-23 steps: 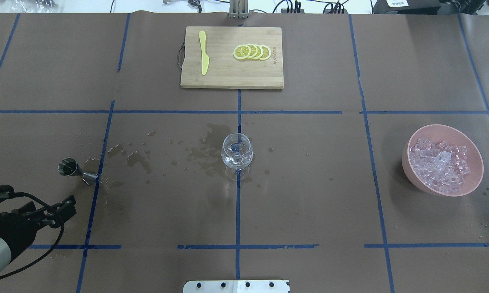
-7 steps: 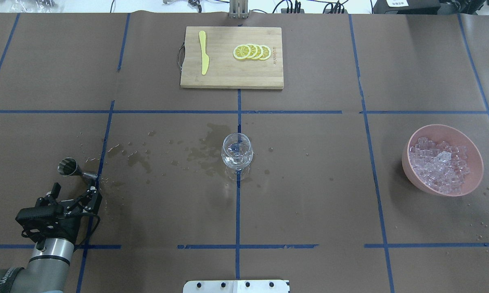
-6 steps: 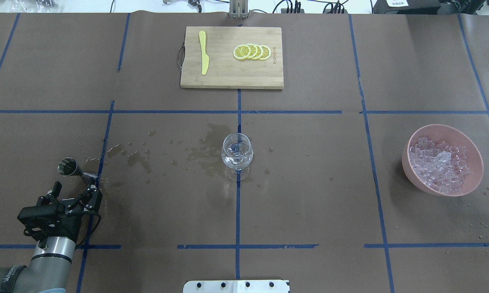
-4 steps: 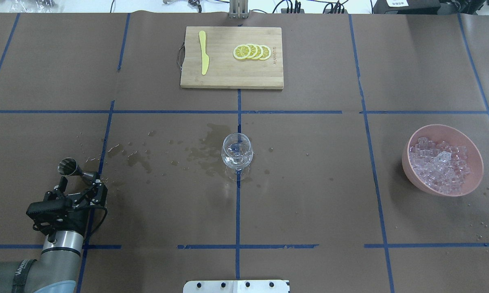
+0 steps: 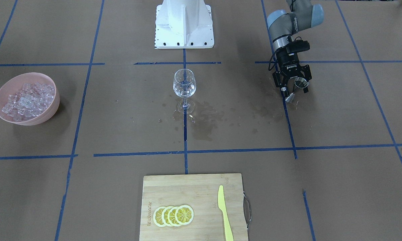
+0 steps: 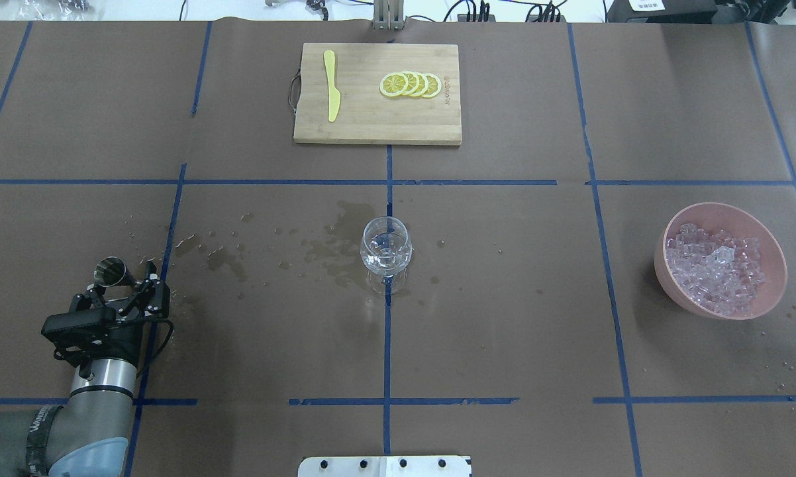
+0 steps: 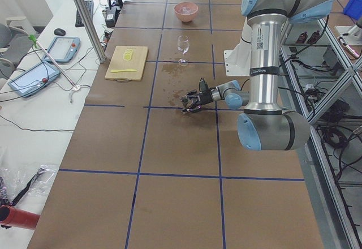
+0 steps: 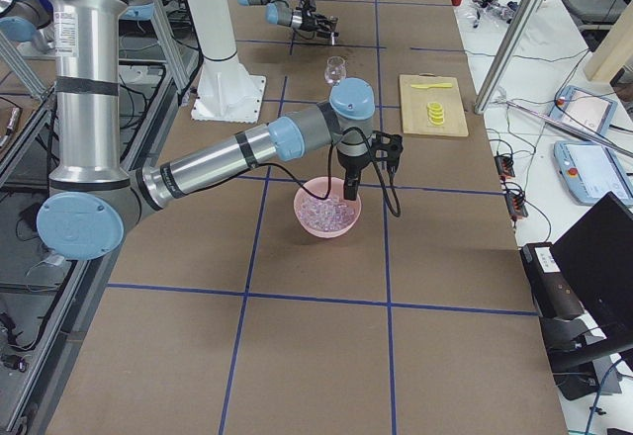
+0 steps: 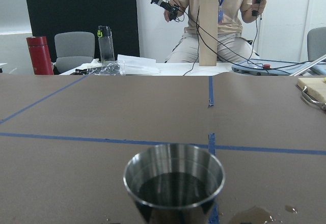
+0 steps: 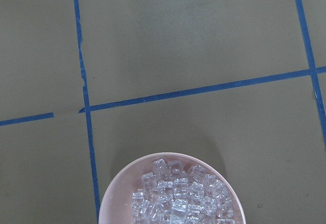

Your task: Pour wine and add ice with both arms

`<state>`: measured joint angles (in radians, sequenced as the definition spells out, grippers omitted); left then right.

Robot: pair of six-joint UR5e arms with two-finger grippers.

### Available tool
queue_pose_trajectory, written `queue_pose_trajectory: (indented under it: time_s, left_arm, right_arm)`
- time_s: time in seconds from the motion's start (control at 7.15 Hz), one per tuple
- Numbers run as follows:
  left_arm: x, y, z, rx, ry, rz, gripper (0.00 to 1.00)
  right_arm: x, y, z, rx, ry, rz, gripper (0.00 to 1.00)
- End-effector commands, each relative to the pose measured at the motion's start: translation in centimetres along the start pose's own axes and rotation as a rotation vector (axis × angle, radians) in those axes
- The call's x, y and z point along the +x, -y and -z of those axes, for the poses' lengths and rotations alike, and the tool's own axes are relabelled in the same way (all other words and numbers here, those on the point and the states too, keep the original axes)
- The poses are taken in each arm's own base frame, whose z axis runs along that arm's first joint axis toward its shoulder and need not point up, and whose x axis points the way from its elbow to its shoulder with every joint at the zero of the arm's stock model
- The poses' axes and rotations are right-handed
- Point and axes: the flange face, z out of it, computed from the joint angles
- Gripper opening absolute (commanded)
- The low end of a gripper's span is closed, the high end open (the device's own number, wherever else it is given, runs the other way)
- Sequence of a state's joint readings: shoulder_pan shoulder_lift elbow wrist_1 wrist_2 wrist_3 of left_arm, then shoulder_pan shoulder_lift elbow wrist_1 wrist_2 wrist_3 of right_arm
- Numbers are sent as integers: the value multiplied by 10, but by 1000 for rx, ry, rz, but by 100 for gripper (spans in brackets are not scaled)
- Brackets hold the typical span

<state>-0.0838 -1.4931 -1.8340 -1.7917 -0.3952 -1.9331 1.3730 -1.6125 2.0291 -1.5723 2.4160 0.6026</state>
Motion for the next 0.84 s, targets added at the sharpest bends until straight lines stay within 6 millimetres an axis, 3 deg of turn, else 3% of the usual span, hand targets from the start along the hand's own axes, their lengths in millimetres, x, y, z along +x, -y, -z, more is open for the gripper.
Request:
queue_pose_trajectory:
  time_s: [0.0,0.7]
  left_arm:
    - [8,-8,-3,2,2,-1,79]
    - [11,-8,-6,6,4,3,69]
  right_arm:
    - [1,0,-1,0,-2,0,100]
    - [0,0,0,-1,0,1,100]
